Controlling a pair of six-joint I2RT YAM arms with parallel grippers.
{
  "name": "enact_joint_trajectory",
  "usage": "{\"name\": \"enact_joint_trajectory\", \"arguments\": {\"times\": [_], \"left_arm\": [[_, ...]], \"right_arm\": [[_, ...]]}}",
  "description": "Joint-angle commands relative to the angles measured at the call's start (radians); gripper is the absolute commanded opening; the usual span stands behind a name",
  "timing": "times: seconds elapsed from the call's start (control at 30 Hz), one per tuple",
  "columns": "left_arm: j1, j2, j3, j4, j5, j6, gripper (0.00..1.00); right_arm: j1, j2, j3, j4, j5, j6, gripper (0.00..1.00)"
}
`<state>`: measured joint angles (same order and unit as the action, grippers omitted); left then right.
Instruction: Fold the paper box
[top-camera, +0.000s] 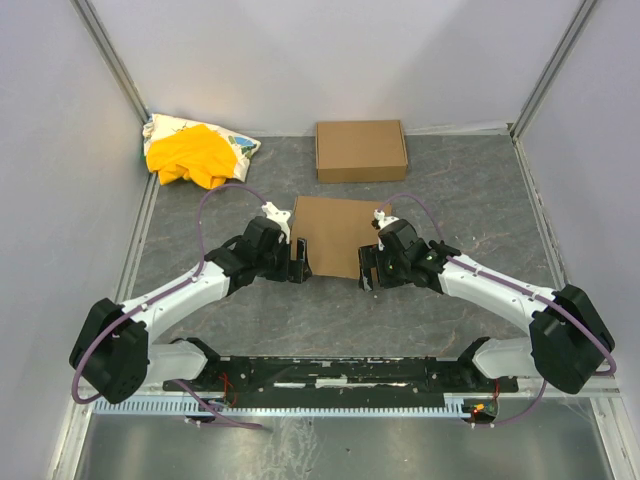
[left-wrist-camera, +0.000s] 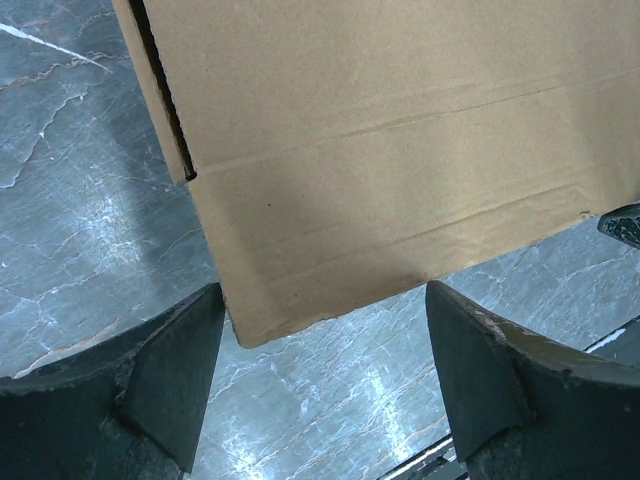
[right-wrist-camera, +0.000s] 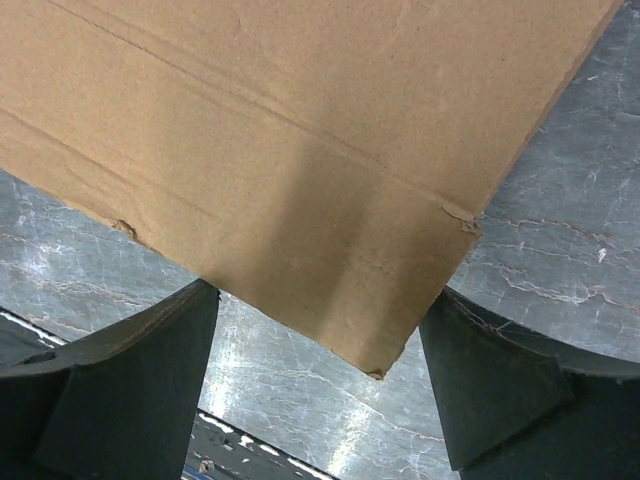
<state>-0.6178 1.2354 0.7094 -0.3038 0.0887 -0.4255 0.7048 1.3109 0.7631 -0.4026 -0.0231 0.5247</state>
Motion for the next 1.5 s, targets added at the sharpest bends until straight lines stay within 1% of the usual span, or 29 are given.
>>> {"name": "enact_joint_trajectory", "arguments": {"times": [0.0, 0.13, 0.53, 0.8, 1.13, 1.27, 1.47], "left_arm": [[-0.004, -0.004, 0.020, 0.038, 0.022, 0.024, 0.87], [-0.003, 0.010, 0.022, 0.039, -0.002, 0.025, 0.87], [-0.006, 0.057, -0.003, 0.081, -0.010, 0.003, 0.85], [-0.005, 0.098, -0.058, 0.144, -0.039, -0.014, 0.84], [-0.005, 0.100, -0.051, 0.143, -0.059, -0.013, 0.83], [-0.005, 0.077, -0.046, 0.134, -0.066, -0.013, 0.83], [-0.005, 0.015, -0.004, 0.066, -0.075, -0.015, 0.83]], "right_arm": [[-0.002, 0.002, 0.004, 0.047, -0.009, 0.005, 0.87], [-0.001, 0.015, 0.005, 0.056, -0.006, 0.001, 0.87], [-0.002, 0.036, -0.049, 0.130, 0.003, -0.001, 0.86], [-0.001, 0.073, -0.048, 0.144, 0.028, -0.013, 0.86], [-0.001, 0.066, -0.054, 0.141, 0.051, -0.030, 0.87], [-0.002, 0.030, -0.064, 0.112, 0.055, -0.031, 0.87], [-0.001, -0.112, -0.093, 0.046, 0.075, -0.024, 0.88]]}}
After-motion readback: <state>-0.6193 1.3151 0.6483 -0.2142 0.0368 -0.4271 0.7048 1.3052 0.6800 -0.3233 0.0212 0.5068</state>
